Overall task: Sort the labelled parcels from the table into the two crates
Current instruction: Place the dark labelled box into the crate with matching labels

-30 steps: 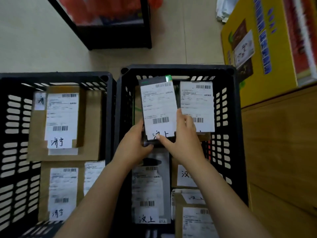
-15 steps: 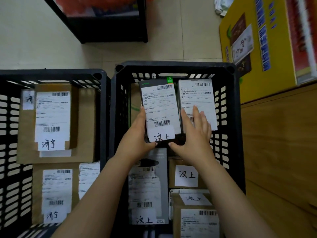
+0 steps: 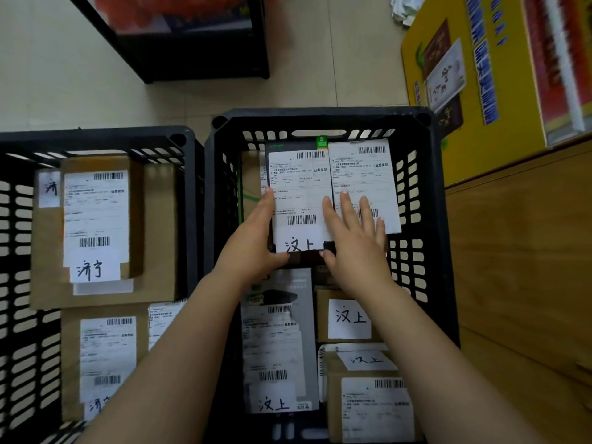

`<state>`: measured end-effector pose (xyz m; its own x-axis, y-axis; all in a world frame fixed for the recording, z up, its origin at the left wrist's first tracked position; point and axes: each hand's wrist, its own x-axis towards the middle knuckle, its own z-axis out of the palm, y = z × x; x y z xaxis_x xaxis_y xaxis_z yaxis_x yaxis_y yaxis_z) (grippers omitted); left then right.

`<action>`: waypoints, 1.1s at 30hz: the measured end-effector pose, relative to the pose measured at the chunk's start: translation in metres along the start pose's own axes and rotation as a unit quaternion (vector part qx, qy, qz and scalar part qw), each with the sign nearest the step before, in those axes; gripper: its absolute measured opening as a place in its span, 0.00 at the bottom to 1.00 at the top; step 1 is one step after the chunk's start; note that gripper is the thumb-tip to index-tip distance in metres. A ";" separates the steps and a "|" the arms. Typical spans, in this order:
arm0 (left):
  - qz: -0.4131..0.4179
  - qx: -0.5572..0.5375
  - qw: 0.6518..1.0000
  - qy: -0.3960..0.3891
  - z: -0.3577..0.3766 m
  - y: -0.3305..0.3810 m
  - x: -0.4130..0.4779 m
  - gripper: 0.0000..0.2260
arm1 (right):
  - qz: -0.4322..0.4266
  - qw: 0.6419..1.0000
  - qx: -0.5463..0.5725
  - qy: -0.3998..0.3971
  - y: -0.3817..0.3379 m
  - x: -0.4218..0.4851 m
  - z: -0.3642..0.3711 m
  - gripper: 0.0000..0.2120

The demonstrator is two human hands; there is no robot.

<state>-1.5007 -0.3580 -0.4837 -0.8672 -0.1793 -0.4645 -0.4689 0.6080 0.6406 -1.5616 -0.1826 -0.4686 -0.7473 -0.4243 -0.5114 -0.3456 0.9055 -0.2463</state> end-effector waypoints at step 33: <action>0.143 0.112 0.963 0.197 -0.113 0.150 -0.261 0.27 | -0.055 0.974 0.164 0.150 -0.081 -0.260 -0.155 0.25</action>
<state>-1.3636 -0.3078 -0.1970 -0.9727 -0.2318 0.0082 -0.1908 0.8196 0.5402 -1.4272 -0.1442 -0.1877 -0.8652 -0.4525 -0.2162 -0.2698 0.7834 -0.5599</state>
